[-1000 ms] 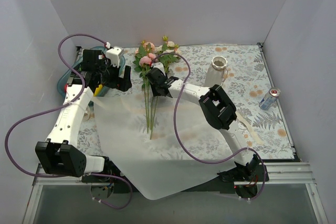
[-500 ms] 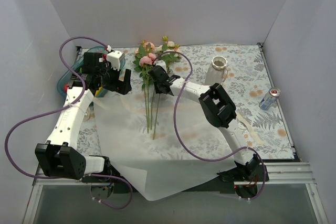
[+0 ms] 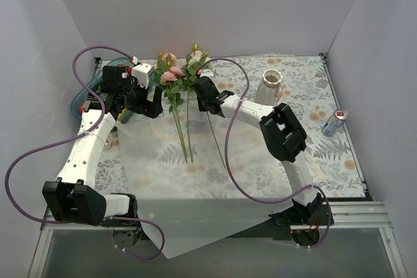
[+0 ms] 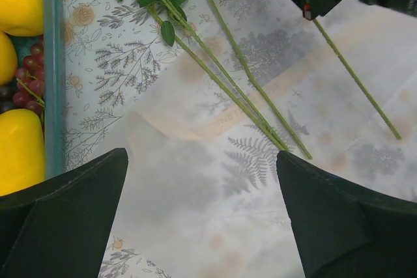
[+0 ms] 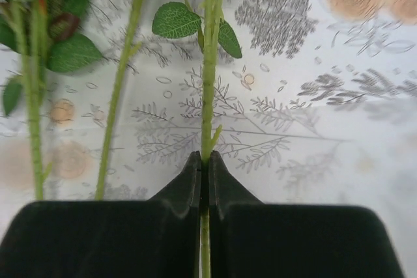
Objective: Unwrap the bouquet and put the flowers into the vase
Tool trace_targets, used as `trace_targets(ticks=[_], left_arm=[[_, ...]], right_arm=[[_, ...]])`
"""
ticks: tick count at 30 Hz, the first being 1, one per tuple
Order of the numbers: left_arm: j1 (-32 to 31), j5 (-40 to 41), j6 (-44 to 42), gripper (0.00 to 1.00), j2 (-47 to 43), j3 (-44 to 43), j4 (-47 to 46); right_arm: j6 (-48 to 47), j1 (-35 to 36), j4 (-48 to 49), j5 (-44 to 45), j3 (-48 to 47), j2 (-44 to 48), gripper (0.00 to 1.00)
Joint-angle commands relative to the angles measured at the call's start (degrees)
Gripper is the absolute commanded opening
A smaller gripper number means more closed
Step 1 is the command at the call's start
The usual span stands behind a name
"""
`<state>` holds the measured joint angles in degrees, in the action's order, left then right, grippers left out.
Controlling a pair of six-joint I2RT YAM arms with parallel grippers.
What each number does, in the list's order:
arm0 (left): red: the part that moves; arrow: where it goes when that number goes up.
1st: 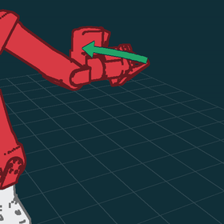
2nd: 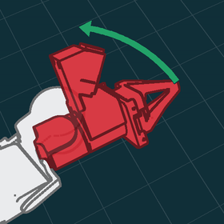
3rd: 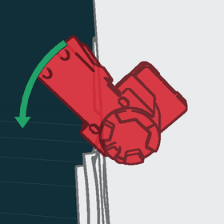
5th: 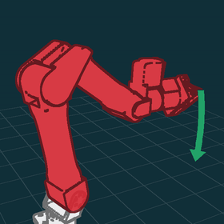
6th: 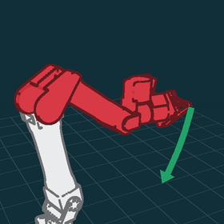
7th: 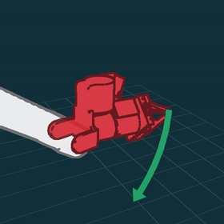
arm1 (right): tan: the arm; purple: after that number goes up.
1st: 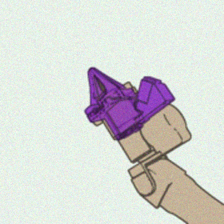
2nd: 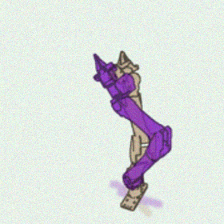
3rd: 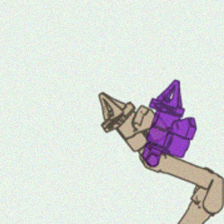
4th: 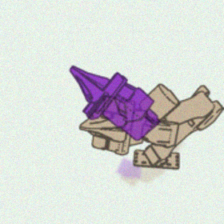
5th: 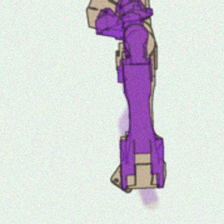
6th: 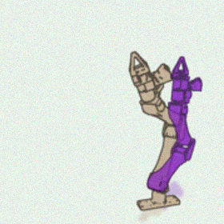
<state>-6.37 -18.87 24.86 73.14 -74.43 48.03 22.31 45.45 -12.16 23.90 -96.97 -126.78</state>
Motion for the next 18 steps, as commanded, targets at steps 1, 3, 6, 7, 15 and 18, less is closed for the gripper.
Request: trace_targets(ticks=[1,3,6,7,15,18], left_arm=[[0.0,-0.4,-0.5,0.98,-2.7,0.1,0.4],[0.0,-0.5,-0.6,0.98,-2.7,-0.1,0.6],[0.0,-0.7,-0.3,0.98,-2.6,-0.6,0.7],[0.0,-0.6,-0.3,0.98,-2.5,-0.8,0.7],[0.0,-1.3,0.2,0.98,-2.1,-1.9,1.2],[0.0,-1.8,0.3,0.98,-2.1,-1.7,1.2]], right_arm=[[-3.2,0.2,6.9,3.1,1.3,12.6,0.01],[-5.4,0.2,8.1,4.2,1.6,17.1,0.01],[-9.3,0.2,10.2,5.2,0.6,23.0,0.01],[-10.5,0.2,10.6,5.2,0.1,24.4,0.01],[-21.6,-4.7,27.6,-2.1,0.3,39.1,0.01],[-28.7,-6.3,41.3,-6.7,6.6,43.7,0.01]])
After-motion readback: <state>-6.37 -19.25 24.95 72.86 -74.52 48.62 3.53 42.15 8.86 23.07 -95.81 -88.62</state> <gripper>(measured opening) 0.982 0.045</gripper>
